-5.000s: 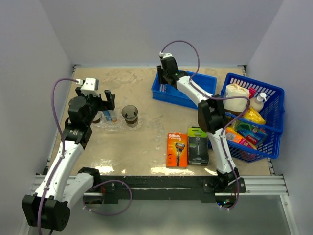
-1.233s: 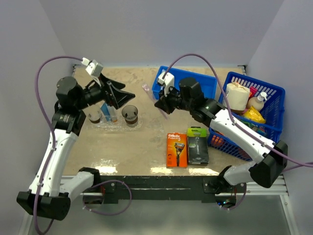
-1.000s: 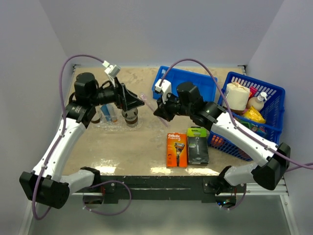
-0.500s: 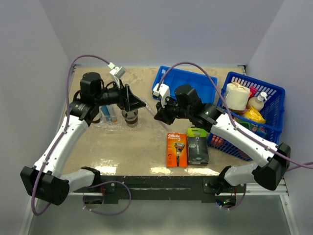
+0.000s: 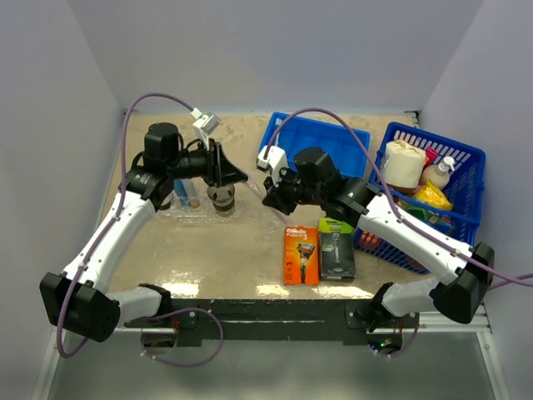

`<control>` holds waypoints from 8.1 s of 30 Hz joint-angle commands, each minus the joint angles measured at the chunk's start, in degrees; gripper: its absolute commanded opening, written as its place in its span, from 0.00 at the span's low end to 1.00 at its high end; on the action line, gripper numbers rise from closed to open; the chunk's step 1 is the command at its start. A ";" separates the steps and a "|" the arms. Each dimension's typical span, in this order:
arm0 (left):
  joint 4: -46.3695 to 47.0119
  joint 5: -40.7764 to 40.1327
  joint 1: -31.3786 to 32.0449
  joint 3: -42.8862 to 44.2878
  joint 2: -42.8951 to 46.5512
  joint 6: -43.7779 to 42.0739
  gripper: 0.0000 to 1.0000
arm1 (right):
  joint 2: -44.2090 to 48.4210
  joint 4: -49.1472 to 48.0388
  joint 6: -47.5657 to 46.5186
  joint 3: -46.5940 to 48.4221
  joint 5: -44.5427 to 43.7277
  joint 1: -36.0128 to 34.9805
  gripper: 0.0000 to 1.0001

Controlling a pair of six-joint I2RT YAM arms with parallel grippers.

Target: Prepare toiletry sets of a toothbrush and toothpaste on the tray

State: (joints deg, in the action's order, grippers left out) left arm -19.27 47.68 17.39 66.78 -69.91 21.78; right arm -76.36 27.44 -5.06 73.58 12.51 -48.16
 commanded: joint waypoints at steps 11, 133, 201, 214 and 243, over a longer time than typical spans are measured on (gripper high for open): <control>3.18 4.35 0.45 -2.01 0.83 0.02 0.00 | 2.26 -0.98 -1.27 0.25 -4.86 -0.35 0.04; 1.42 -54.36 -12.47 -26.62 24.20 -17.65 0.00 | 22.22 -18.39 7.87 -15.57 -19.10 11.95 0.89; 1.25 -49.70 -16.77 -29.52 26.49 -14.93 0.56 | 22.66 -17.86 7.78 -14.96 -19.72 11.95 0.89; 0.11 -48.21 -16.77 -28.29 27.11 -14.92 0.74 | 22.22 -17.69 8.14 -14.78 -19.54 11.95 0.89; 8.80 -42.04 -16.77 -21.61 27.29 -15.19 0.90 | 17.75 -14.17 11.92 -8.19 -17.00 11.95 0.82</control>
State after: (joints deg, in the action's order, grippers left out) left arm -16.99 5.80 1.13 42.11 -41.50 5.39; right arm -56.58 13.39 5.21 61.63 -5.91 -36.32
